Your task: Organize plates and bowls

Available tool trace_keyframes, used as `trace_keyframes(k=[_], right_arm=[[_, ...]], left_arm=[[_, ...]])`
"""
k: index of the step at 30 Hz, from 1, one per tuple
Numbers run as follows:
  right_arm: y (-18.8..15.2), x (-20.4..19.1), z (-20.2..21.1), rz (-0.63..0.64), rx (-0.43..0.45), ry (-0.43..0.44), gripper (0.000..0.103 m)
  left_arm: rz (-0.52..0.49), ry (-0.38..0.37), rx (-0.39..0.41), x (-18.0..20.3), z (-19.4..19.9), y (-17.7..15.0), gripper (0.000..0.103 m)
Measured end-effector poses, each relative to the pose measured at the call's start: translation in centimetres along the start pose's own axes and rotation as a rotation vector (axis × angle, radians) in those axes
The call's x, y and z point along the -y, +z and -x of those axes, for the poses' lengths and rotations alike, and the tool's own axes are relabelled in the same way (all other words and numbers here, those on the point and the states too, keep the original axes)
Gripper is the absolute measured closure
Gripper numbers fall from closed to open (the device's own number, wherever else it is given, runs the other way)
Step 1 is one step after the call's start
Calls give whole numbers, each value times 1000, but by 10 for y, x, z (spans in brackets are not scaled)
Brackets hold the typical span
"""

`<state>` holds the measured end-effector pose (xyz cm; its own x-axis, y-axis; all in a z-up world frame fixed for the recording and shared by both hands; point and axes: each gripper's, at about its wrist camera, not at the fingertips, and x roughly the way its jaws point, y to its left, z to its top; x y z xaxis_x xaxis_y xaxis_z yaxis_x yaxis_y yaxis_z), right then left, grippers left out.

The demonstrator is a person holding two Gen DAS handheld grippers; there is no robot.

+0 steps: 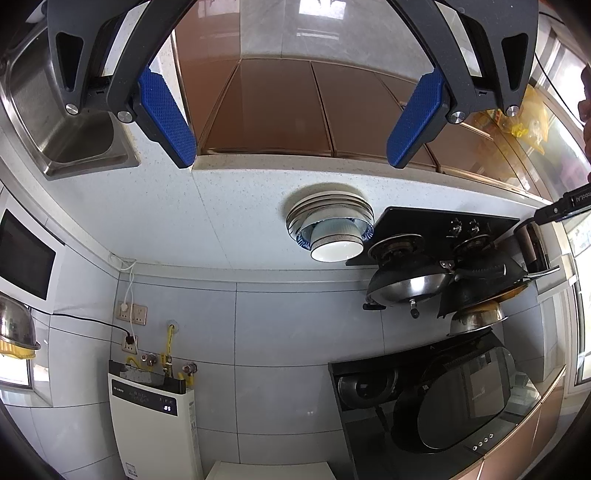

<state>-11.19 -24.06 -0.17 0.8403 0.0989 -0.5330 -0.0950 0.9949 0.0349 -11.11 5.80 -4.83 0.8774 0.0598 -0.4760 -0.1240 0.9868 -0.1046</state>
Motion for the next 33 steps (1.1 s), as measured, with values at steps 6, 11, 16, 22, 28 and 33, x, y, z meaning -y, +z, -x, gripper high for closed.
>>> trace_keyframes(k=[6,11,16,22,28,33], right_arm=[[1,-2,5,-3,20,2,1],[1,-2,8,-3,23,-1,1],[2,-1,10,-4,27,-5,1],[1,-3,12,-6,32,-8,1],[3,-6,15,1,35,-8,1],[2,-7,16,3,42,-9,1]], left_arm=[[-13,7,28,2,10,4,30],[-18,-2,13,0,8,4,30],[-25,-19,11,2,9,4,30],[-25,-24,13,3,10,4,30],[-24,-29,12,2,11,4,30],[-38,22,9,6,15,6,31]])
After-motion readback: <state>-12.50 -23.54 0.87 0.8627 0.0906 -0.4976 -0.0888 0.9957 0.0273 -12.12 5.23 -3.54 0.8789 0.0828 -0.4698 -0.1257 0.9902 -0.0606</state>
